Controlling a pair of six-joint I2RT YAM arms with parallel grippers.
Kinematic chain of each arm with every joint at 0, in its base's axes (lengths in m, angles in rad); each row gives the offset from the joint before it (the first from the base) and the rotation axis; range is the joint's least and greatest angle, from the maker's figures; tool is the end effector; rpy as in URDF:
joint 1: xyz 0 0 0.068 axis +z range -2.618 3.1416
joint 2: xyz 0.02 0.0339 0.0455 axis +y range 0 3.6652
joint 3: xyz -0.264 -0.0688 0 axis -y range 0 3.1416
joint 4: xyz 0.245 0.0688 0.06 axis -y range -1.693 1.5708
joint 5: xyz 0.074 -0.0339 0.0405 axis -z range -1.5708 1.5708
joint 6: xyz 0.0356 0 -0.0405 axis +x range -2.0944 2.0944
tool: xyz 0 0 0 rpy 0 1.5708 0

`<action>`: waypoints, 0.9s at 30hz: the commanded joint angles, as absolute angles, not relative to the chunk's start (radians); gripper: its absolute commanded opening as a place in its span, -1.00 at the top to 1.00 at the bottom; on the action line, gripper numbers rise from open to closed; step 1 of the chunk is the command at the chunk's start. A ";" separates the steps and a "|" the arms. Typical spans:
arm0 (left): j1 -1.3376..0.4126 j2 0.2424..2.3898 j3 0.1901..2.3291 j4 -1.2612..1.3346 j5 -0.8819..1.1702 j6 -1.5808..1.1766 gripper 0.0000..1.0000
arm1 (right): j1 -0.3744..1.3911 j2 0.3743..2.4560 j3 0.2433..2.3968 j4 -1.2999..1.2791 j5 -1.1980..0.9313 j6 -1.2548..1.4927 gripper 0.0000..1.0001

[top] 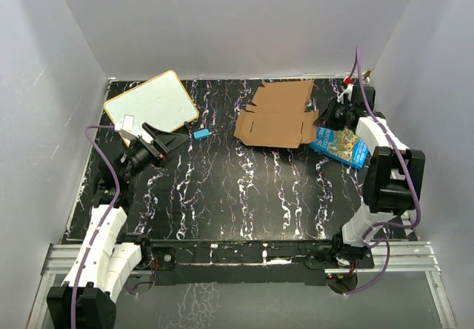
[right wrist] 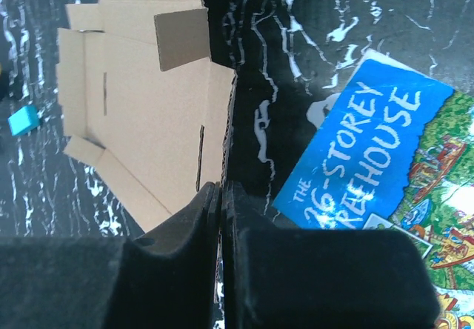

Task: Fold the paper box

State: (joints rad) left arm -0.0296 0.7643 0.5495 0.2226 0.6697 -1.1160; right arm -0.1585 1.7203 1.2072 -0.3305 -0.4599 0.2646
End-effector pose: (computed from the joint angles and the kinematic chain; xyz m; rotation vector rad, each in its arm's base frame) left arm 0.1828 -0.0275 0.3034 -0.3583 1.7155 -1.3869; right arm 0.3704 -0.0432 0.2275 0.2918 2.3664 0.6031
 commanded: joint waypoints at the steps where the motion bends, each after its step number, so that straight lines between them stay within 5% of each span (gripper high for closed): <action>1: -0.032 0.740 0.568 0.223 0.680 -1.101 -0.94 | -0.164 1.629 1.166 -0.237 -0.568 0.224 0.85; 27: -0.032 0.751 0.492 0.184 0.681 -1.028 -0.92 | -0.258 1.423 0.951 -0.391 -1.077 -0.287 0.85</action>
State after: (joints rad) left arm -0.0296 0.7494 0.5175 0.1753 0.6701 -1.0473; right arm -0.2562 1.4620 0.9527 -0.3683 -0.9627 -0.1345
